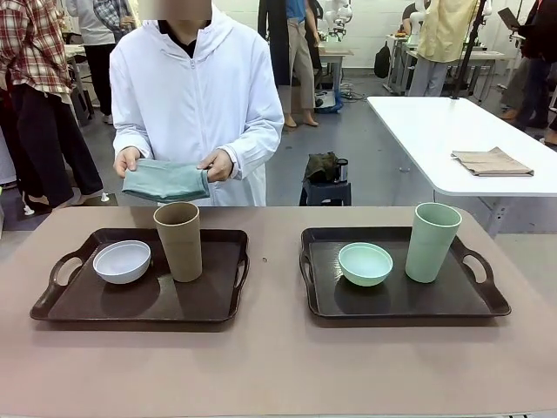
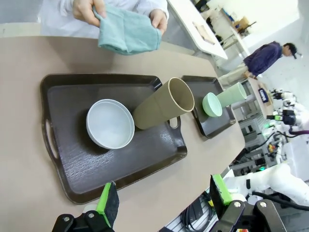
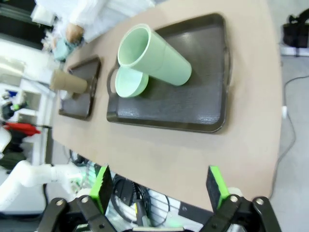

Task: Set up a tray with a mat and arrange the tableware.
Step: Pick up the Picnic Bowl and Reusable plastic cup from the Handle tray in front of the human's position and hold them in the air.

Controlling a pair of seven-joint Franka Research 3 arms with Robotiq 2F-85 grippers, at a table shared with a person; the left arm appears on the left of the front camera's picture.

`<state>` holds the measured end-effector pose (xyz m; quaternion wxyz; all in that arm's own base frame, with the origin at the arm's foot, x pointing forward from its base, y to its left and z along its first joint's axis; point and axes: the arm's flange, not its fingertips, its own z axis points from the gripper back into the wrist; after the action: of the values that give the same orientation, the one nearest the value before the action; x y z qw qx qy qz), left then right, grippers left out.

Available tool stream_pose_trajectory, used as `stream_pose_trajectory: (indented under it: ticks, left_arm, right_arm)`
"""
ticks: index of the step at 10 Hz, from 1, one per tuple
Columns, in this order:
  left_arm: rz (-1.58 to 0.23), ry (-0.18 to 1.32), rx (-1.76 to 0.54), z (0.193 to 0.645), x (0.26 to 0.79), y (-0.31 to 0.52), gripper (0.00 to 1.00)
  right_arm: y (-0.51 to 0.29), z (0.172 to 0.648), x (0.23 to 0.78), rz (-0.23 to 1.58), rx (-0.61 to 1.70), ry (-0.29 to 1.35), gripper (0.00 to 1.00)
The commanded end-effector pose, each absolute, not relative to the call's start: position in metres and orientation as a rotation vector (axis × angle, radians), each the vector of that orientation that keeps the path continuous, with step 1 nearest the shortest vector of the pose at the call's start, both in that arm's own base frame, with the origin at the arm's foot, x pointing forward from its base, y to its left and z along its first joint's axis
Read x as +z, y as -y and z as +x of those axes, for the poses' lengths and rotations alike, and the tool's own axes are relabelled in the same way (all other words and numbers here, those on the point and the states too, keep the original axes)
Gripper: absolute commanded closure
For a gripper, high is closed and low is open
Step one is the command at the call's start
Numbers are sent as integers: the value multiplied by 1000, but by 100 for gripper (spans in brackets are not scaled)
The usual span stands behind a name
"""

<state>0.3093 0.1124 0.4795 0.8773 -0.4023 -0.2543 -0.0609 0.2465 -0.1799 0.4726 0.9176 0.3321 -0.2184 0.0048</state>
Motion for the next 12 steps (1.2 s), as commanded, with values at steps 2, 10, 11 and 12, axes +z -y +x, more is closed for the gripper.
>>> stream_pose_trajectory:
  ticks: [2,10,11,12]
  left_arm:
    - [-730,491,-255,313,500,-89,0]
    - [-357,261,-345,341,585,9,0]
    - [-340,213,-307,351,580,18,0]
    - [-323,185,-269,361,569,24,0]
  right_arm:
    - [99,269,513,612,269,547,0]
    - [-196,380,549,362,1099,663,0]
    - [-222,407,526,363,1139,552,0]
    - [-243,423,508,388,1176,477,0]
